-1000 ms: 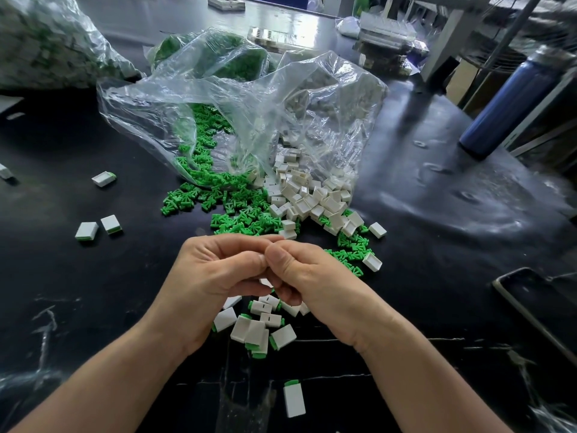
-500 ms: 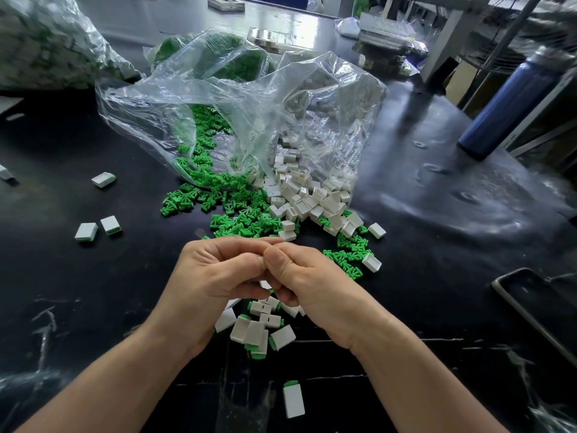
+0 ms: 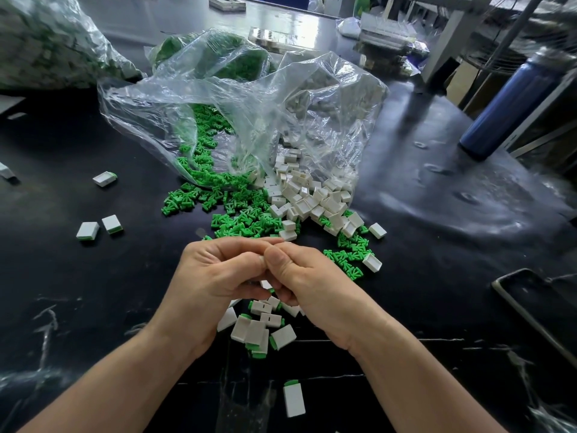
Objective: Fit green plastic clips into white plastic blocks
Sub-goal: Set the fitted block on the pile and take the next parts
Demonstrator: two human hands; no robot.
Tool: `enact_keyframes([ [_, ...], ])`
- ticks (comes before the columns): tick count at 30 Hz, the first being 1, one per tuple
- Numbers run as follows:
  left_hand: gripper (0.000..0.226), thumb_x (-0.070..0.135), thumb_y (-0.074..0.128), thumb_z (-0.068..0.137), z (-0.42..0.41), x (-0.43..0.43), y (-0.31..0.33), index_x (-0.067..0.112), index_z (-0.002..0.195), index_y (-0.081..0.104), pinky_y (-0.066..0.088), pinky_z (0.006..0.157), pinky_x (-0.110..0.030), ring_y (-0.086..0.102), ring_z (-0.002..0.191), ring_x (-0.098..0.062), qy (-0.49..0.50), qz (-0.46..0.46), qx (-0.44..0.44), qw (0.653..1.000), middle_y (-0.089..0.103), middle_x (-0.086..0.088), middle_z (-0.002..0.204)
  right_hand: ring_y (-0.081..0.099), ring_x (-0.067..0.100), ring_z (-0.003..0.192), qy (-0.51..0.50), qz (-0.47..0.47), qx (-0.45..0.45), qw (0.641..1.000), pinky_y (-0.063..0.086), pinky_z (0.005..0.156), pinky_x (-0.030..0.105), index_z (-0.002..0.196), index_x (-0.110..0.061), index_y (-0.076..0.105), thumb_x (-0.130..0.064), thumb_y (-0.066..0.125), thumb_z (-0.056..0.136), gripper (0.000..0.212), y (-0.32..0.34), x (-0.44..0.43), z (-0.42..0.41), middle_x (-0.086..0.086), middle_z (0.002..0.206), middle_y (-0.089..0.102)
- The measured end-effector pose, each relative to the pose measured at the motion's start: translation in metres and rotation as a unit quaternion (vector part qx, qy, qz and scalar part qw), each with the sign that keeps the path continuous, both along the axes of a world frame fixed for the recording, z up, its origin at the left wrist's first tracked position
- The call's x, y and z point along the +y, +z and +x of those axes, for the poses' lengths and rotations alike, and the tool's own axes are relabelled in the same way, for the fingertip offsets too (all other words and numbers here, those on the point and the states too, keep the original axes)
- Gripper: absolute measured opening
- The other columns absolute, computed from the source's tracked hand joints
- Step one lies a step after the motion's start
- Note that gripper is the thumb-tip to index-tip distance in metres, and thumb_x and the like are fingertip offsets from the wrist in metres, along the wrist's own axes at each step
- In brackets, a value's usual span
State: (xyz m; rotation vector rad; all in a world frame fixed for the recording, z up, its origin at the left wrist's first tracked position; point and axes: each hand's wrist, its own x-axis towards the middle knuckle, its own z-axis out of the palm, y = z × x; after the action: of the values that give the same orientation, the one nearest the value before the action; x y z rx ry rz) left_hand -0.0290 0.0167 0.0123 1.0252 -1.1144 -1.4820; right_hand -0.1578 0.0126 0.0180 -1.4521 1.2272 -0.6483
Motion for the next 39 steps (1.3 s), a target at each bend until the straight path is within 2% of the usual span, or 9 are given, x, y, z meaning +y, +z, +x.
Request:
enact_keyframes([
  [6,0.021,0.008,0.057,0.063,-0.002,0.001,0.001,0.013,0.069,0.077,0.053,0.046,-0.022,0.067,0.051,-0.023,-0.002,0.003,0.011,1.000,0.073,-0.011,0.077,0.045,-0.008,0.048,-0.006,0.004,-0.010,1.000,0.033,0.053,0.013,0.070,-0.030,0.055,-0.028,0.039,0.098,0.032,0.001,0.000,0.000,-0.027,0.049,0.051],
  [11,0.021,0.011,0.058,0.064,-0.001,0.000,0.000,0.014,0.074,0.077,0.054,0.049,-0.024,0.066,0.050,-0.027,-0.005,0.002,0.008,1.000,0.068,-0.024,0.068,0.043,-0.004,0.050,-0.005,0.017,-0.032,0.999,0.034,0.052,0.013,0.068,-0.027,0.054,-0.028,0.039,0.098,0.035,0.002,0.000,-0.002,-0.021,0.050,0.049],
  [16,0.022,0.012,0.059,0.064,0.000,-0.002,0.001,0.016,0.075,0.077,0.053,0.050,-0.022,0.066,0.052,-0.023,-0.015,0.003,0.010,1.000,0.069,-0.019,0.064,0.041,-0.001,0.052,0.008,0.024,-0.049,0.999,0.035,0.051,0.012,0.093,-0.009,0.064,-0.027,0.039,0.098,0.032,0.005,-0.001,-0.005,-0.014,0.059,0.046],
  [21,0.022,0.013,0.059,0.064,0.001,-0.001,0.001,0.014,0.077,0.077,0.056,0.056,-0.027,0.067,0.056,-0.023,-0.021,0.010,0.000,1.000,0.069,-0.021,0.068,0.042,0.000,0.049,0.011,0.044,-0.059,0.997,0.036,0.050,0.012,0.091,-0.004,0.062,-0.027,0.038,0.098,0.034,0.008,-0.001,-0.007,-0.007,0.061,0.047],
  [25,0.021,0.015,0.061,0.063,0.002,-0.003,0.002,0.014,0.076,0.077,0.058,0.063,-0.029,0.069,0.064,-0.026,-0.022,0.013,-0.012,1.000,0.071,-0.021,0.078,0.044,0.003,0.050,0.006,0.042,-0.055,0.998,0.036,0.050,0.013,0.074,-0.015,0.059,-0.030,0.041,0.097,0.033,0.009,-0.002,-0.008,-0.006,0.060,0.050],
  [29,0.019,0.016,0.063,0.063,0.003,-0.004,0.002,0.015,0.077,0.076,0.058,0.072,-0.034,0.070,0.080,-0.024,-0.005,0.006,-0.027,1.000,0.074,-0.004,0.094,0.044,0.004,0.048,-0.020,0.026,-0.059,0.998,0.035,0.047,0.013,0.062,-0.024,0.059,-0.031,0.050,0.092,0.033,0.010,-0.003,-0.010,-0.006,0.056,0.051],
  [31,0.016,0.007,0.072,0.064,0.004,-0.005,0.002,0.018,0.076,0.076,0.058,0.068,-0.026,0.070,0.082,-0.019,0.004,-0.002,-0.042,0.999,0.074,0.002,0.095,0.045,0.001,0.046,-0.028,0.022,-0.063,0.997,0.035,0.046,0.011,0.066,-0.024,0.061,-0.029,0.053,0.091,0.027,0.011,-0.004,-0.011,-0.008,0.055,0.051],
  [33,0.014,0.006,0.069,0.070,0.005,-0.006,0.002,0.018,0.075,0.076,0.056,0.062,-0.020,0.070,0.080,-0.016,0.012,-0.001,-0.042,0.999,0.074,0.002,0.093,0.045,0.000,0.046,-0.033,0.017,-0.061,0.997,0.035,0.046,0.010,0.072,-0.023,0.063,-0.029,0.054,0.091,0.021,0.011,-0.004,-0.012,-0.010,0.054,0.051],
  [39,0.021,0.003,0.062,0.078,0.005,-0.006,0.003,0.018,0.075,0.076,0.052,0.054,-0.021,0.064,0.066,-0.015,0.021,-0.003,-0.065,0.998,0.073,-0.009,0.080,0.047,0.000,0.047,-0.056,-0.010,-0.061,0.997,0.035,0.046,0.009,0.077,-0.020,0.065,-0.023,0.058,0.089,0.014,0.010,-0.004,-0.013,-0.013,0.049,0.053],
])
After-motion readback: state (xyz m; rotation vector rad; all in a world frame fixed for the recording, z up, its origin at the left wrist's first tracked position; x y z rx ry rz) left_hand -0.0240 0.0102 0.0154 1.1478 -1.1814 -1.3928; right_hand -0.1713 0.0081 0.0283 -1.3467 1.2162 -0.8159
